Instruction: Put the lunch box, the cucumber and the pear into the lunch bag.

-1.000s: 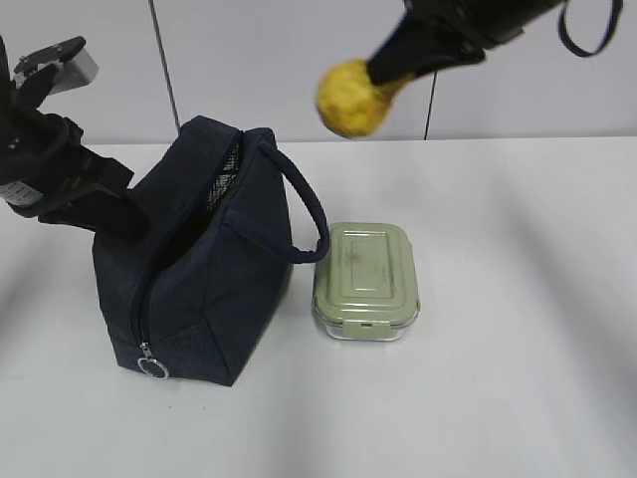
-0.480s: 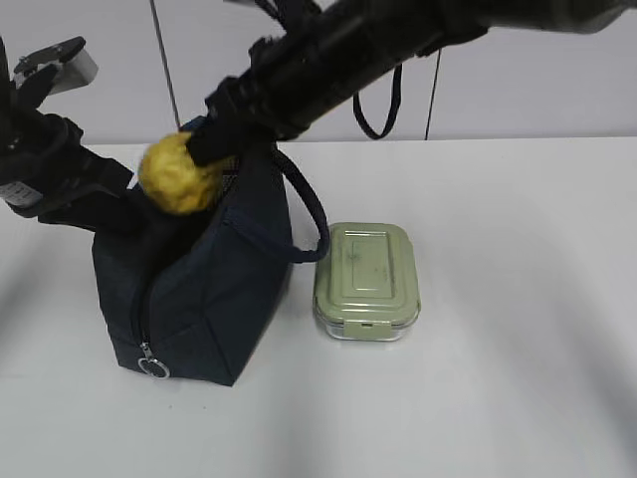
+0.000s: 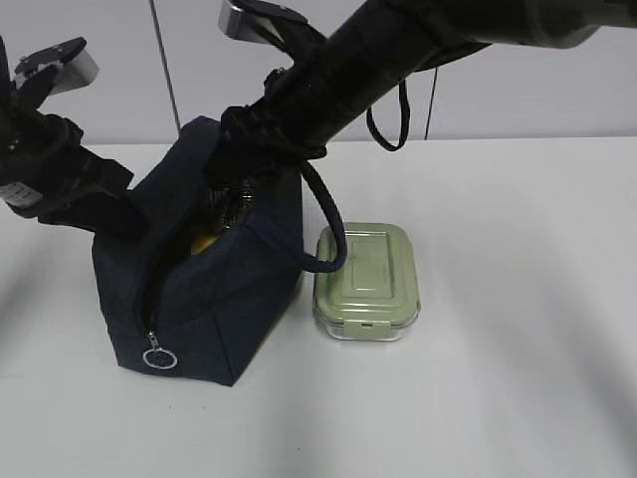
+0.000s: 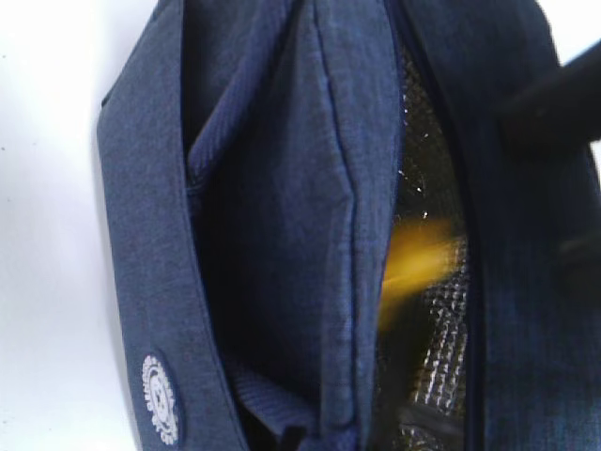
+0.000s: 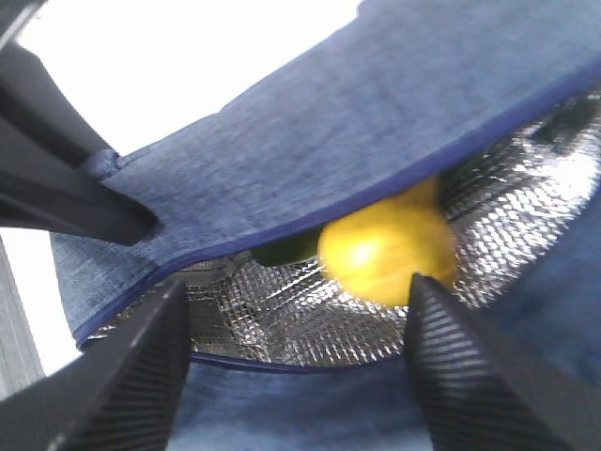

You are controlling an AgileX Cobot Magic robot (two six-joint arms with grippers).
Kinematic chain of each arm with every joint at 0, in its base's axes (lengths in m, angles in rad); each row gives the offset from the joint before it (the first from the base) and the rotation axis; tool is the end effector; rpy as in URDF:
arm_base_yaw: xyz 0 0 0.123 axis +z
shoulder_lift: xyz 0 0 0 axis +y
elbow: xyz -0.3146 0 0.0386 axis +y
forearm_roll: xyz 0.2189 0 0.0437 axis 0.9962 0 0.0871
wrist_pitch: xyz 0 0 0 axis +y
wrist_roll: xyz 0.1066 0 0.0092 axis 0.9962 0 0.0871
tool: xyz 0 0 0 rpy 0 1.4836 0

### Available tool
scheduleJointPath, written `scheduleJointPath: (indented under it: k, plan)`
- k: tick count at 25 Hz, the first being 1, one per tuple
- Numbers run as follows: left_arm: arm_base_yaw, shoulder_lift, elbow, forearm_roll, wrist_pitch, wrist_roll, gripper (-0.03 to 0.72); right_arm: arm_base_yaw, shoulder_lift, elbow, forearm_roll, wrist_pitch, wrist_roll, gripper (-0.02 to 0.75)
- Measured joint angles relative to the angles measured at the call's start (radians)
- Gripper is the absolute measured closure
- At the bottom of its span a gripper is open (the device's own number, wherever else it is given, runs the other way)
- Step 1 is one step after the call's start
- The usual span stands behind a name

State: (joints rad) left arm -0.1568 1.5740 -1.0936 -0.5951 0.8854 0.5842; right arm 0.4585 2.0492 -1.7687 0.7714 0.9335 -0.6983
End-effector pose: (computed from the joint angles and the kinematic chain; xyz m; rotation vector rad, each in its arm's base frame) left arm 0.2793 -0.0912 0.2857 0.5683 2.6321 -0.6082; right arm 0.3788 0.2539 0.2931 -1.0025 2.2939 0.8669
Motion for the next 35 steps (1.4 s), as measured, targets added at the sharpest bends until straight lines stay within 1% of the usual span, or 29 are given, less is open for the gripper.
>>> scheduleJointPath:
  k: [3,7,10,14,19,21,23,26,28,35]
  plan:
    - [0.0,0.0,0.0,0.0,0.001,0.0,0.683,-0.042,-0.031,-0.002,-0.021,0.025,0.041,0.183]
    - [0.0,0.0,0.0,0.0,0.002,0.0,0.683,-0.145,-0.092,-0.001,-0.083,0.083,0.099,0.205]
    - [0.0,0.0,0.0,0.0,0.002,0.0,0.683,-0.224,-0.141,0.055,-0.12,0.1,0.125,0.216]
    - [0.0,0.0,0.0,0.0,0.002,0.0,0.683,-0.316,-0.201,0.22,-0.143,0.091,0.134,0.232]
    - [0.0,0.0,0.0,0.001,0.002,0.0,0.683,-0.394,-0.22,0.463,-0.12,0.006,0.132,0.242]
    - [0.0,0.0,0.0,0.001,0.002,0.0,0.683,-0.408,-0.22,0.527,-0.078,-0.029,0.101,0.245]
    - [0.0,0.0,0.0,0.001,0.001,0.0,0.683,-0.407,-0.201,0.554,-0.003,-0.032,0.057,0.246]
    - [0.0,0.0,0.0,0.001,-0.001,0.0,0.683,-0.407,-0.137,0.558,0.159,-0.023,-0.01,0.246]
    - [0.0,0.0,0.0,0.001,0.0,0.0,0.683,-0.407,-0.091,0.558,0.234,-0.023,-0.038,0.246]
    - [0.0,0.0,0.0,0.001,0.0,0.0,0.683,-0.407,0.03,0.558,0.399,-0.017,-0.146,0.246]
